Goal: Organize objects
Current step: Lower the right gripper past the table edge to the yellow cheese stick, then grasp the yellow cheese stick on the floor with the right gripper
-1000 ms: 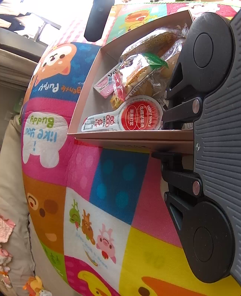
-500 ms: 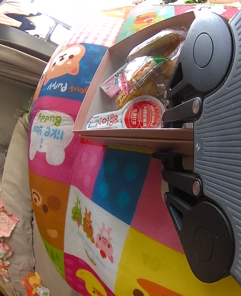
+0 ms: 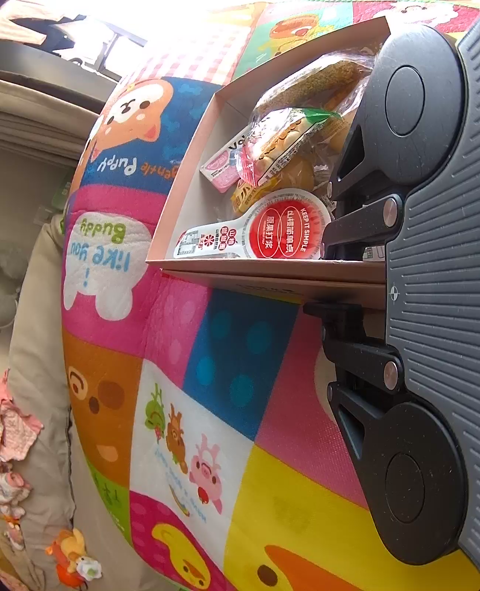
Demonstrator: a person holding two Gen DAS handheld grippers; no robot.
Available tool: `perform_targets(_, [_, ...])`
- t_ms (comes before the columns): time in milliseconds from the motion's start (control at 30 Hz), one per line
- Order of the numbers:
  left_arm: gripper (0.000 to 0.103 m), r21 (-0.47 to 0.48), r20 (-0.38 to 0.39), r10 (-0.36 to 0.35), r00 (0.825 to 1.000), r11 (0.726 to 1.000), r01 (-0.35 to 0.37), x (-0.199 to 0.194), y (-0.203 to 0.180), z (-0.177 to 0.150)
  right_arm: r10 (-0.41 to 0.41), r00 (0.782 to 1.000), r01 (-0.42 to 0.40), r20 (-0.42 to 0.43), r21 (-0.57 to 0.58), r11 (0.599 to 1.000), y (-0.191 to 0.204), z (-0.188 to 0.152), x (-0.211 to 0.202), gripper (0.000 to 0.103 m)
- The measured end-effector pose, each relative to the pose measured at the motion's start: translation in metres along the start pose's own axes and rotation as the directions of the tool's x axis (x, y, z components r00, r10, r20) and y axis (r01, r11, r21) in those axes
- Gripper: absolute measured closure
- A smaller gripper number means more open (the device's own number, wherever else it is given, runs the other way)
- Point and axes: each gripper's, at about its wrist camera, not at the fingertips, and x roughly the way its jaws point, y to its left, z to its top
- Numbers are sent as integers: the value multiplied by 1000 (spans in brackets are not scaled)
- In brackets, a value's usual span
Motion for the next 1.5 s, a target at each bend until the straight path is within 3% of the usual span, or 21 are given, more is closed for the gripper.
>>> perform_targets(133, [89, -2, -5, -13, 1000, 1000, 13, 0, 2, 1, 15, 991, 5, -133, 150, 989, -8, -41, 31, 27])
perform_targets(367, [88, -1, 1, -31, 1000, 1000, 31, 1, 4, 0, 111, 936, 22, -335, 369, 929, -42, -93, 105, 36])
perform_targets(400, [88, 1, -3, -31, 1000, 1000, 31, 1, 4, 0, 91, 947, 24, -307, 352, 936, -39, -92, 104, 44])
perform_targets(500, [88, 5, -16, -36, 999, 999, 37, 2, 5, 2, 121, 945, -16, -305, 328, 945, -28, -88, 108, 42])
perform_targets(633, [87, 7, 5, -53, 999, 999, 53, 1, 7, 0, 160, 908, -50, -386, 281, 958, -6, -100, 120, 42])
perform_targets(733, [86, -3, 26, -78, 997, 997, 78, 1, 11, -3, 133, 881, -3, -455, 277, 961, 11, -125, 138, 42])
perform_targets(900, [85, -22, 43, -87, 995, 996, 88, 0, 12, -4, 9, 866, 156, -500, 288, 945, 24, -179, 196, 42])
perform_targets(933, [85, -27, 40, -87, 995, 996, 88, 0, 12, -4, -1, 861, 197, -509, 331, 923, 19, -189, 213, 43])
perform_targets(1067, [85, -38, 24, -83, 996, 996, 84, 2, 12, -1, 61, 826, 330, -560, 570, 752, -17, -223, 283, 42])
perform_targets(1133, [86, -20, 23, -81, 996, 996, 82, 1, 11, 0, 36, 794, 402, -607, 568, 718, -27, -238, 326, 42])
perform_targets(1233, [86, 27, 23, -84, 996, 996, 84, 1, 9, 0, -143, 736, 485, -662, 368, 793, -27, -250, 390, 43])
perform_targets(1267, [86, 39, 23, -85, 996, 996, 85, 2, 9, 0, -202, 732, 490, -650, 297, 820, -23, -250, 406, 43])
perform_targets(1367, [86, 43, 19, -87, 996, 995, 86, 4, 9, 1, -288, 766, 443, -574, 147, 885, -15, -249, 453, 43])
perform_targets(1467, [86, 40, 29, -91, 995, 995, 90, 4, 10, 0, -288, 799, 418, -528, 142, 897, -24, -250, 485, 43])
perform_targets(1500, [86, 36, 33, -92, 995, 995, 91, 4, 10, -1, -293, 801, 422, -522, 144, 895, -28, -249, 495, 43])
